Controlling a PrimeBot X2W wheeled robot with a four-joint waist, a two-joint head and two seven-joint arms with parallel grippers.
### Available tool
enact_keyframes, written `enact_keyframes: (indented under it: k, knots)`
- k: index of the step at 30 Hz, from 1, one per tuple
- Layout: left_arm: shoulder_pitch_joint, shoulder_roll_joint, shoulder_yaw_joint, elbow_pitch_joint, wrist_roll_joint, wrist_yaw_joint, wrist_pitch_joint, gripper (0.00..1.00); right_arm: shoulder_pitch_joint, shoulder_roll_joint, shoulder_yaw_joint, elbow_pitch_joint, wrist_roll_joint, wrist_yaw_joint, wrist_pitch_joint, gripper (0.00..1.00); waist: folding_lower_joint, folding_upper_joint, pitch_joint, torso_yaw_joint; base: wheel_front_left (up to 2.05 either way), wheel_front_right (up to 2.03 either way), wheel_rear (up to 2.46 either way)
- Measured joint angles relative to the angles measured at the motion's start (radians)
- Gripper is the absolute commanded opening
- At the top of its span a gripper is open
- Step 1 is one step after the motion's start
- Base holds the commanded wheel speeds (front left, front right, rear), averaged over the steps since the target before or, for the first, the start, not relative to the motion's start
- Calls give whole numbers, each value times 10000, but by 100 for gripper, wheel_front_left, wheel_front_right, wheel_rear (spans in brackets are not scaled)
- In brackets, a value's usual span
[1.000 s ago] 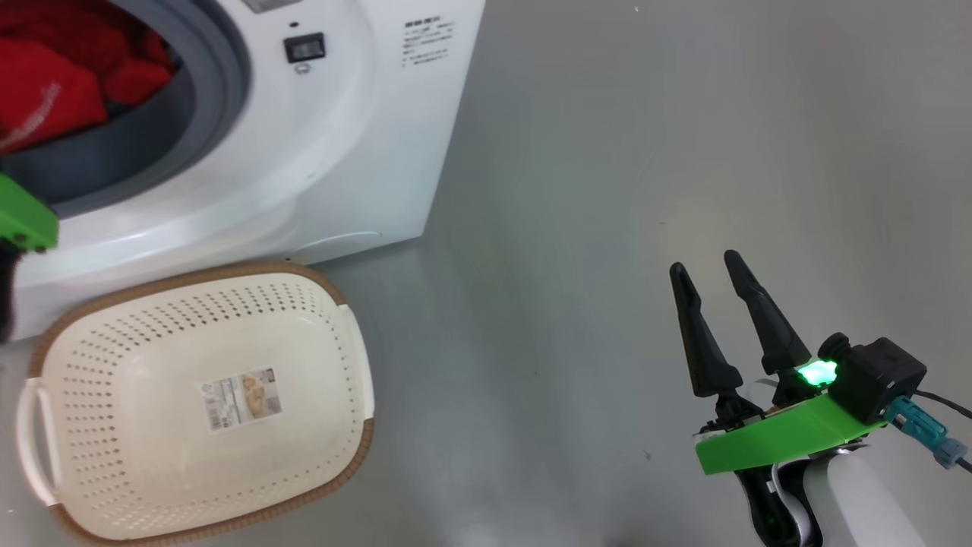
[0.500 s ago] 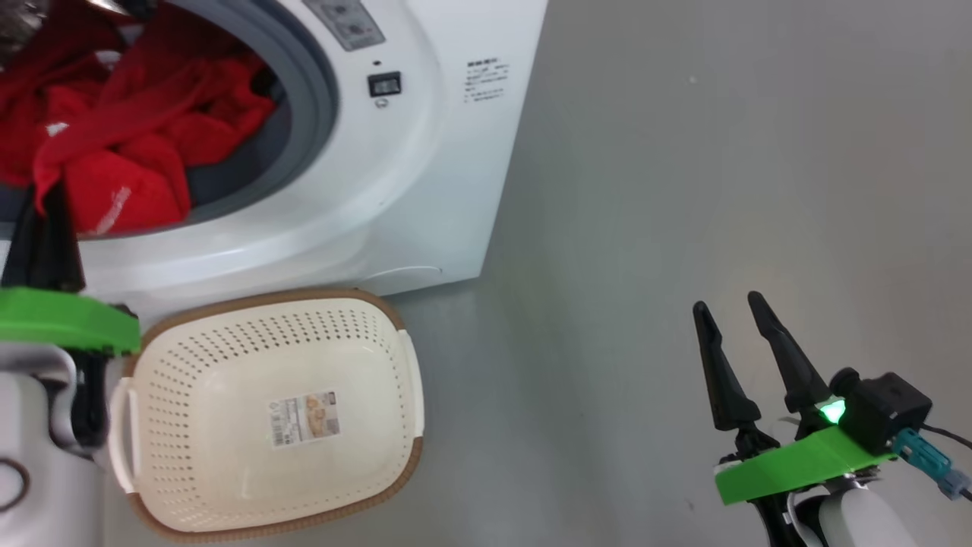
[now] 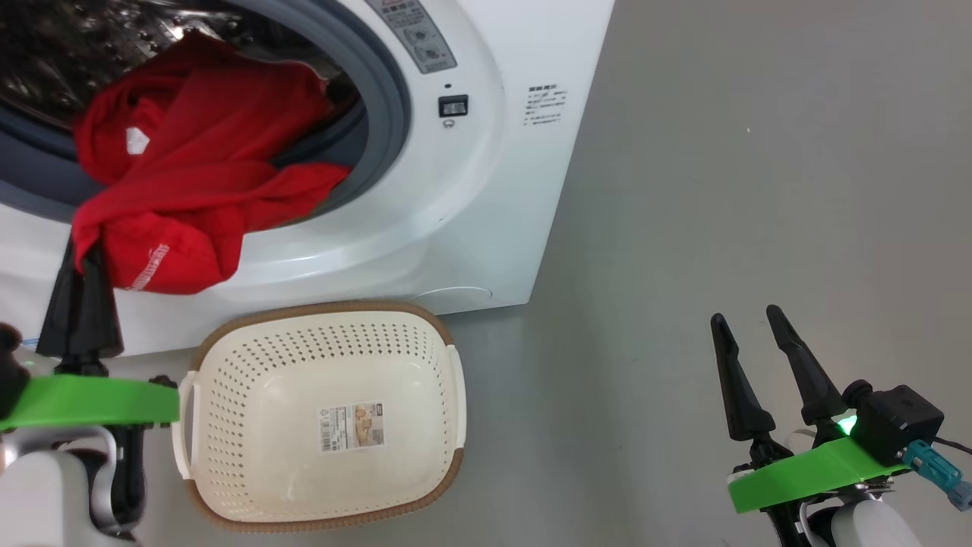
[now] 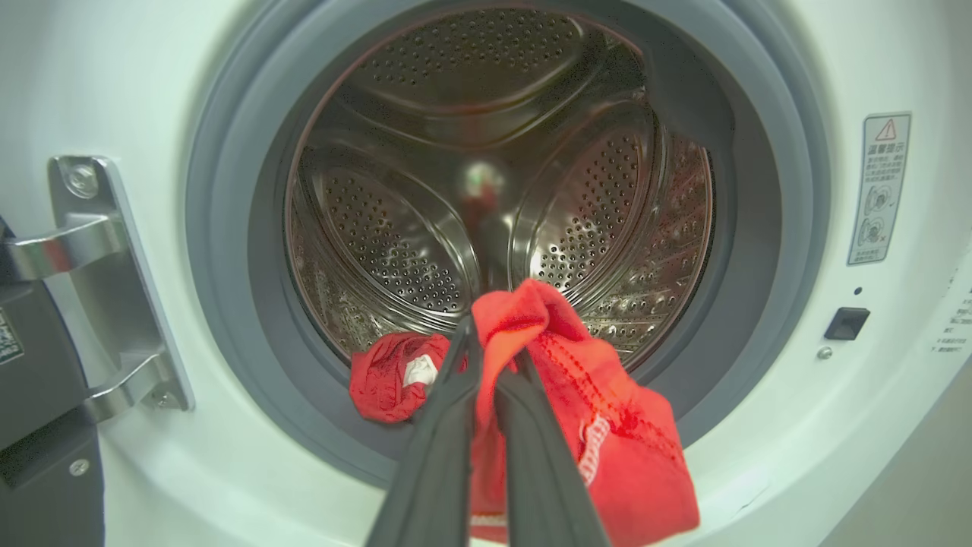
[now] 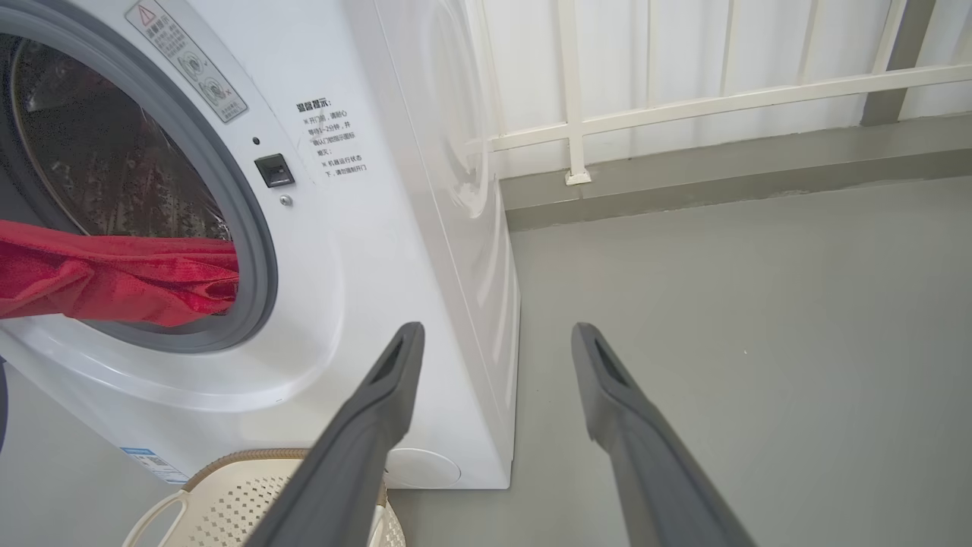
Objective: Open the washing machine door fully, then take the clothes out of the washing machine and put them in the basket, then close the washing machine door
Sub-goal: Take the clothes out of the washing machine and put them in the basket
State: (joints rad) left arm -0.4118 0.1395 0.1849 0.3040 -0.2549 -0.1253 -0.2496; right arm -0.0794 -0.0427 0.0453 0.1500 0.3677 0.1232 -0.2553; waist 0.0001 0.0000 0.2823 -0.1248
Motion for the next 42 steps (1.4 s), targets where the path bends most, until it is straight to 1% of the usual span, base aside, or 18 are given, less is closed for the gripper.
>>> enact_keyframes:
  k: [7, 10, 17, 20, 23, 28, 33, 42]
  knots:
    - [817, -343, 213, -1745, 92, 0, 0, 0, 2, 2, -52, -13, -71, 2, 0, 100, -1, 0, -73, 167, 0, 0, 0]
    - [1058, -403, 316, -2418, 105, 0, 0, 0, 2, 2, -69, -19, -71, 0, 0, 100, 0, 0, -71, 203, 0, 0, 0]
    - [1127, -621, 685, -3921, 105, 0, -2, 0, -1, 2, -109, -50, -71, 0, 0, 100, 0, 0, 28, 218, 0, 0, 0]
    - [1247, -677, 690, -4652, 176, 0, -75, 0, -4, 2, -144, -77, -71, 0, 0, 100, 0, 0, 95, 223, 0, 0, 0]
    - [1261, -748, 621, -4999, 180, 0, -84, 0, -5, 2, -165, -90, -71, 0, 0, 100, 0, 0, 169, 227, 0, 0, 0]
    - [1430, -809, 322, -4393, 182, 0, -84, 0, -16, 2, -153, -105, -69, 0, 0, 100, 0, 0, 292, 222, 0, 0, 0]
    - [1657, -757, -123, -3014, 155, 0, -82, 0, -38, 2, -61, -130, -6, 0, 0, 100, 0, 0, 437, 184, 0, 0, 0]
    - [1446, -176, -936, -272, -286, 0, -75, 0, -222, 0, 46, -176, 105, 0, 0, 100, 0, 0, 979, 161, 0, 0, 0]
